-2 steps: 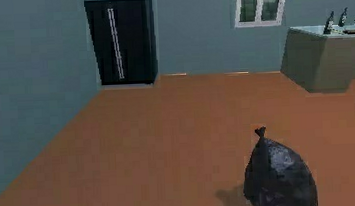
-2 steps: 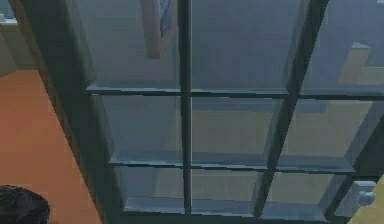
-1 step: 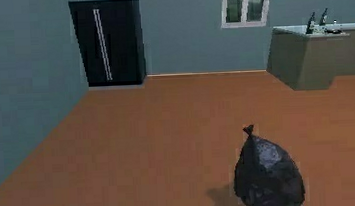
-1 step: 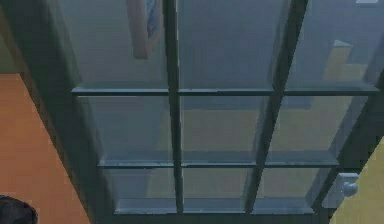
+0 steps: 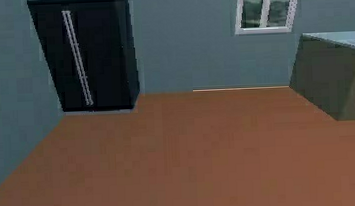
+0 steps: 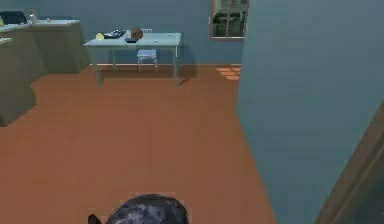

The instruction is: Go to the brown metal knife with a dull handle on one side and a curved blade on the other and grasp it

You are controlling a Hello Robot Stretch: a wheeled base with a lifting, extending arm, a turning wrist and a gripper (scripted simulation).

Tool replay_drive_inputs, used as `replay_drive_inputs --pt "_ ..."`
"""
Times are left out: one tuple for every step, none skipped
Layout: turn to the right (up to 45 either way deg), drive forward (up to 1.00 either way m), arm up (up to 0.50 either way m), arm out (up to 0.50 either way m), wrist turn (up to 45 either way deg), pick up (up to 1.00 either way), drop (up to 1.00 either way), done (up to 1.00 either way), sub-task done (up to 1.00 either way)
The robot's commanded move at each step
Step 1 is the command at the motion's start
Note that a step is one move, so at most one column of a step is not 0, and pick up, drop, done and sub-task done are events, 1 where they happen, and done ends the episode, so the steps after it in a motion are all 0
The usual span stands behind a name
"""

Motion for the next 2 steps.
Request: replay_drive_inputs --pt "0.0 0.65 0.00 0.00 0.0 0.00 0.00 0.00 0.00" --pt "42.0 0.00 0.00 0.00 0.0 0.00 0.00 0.00 0.00"
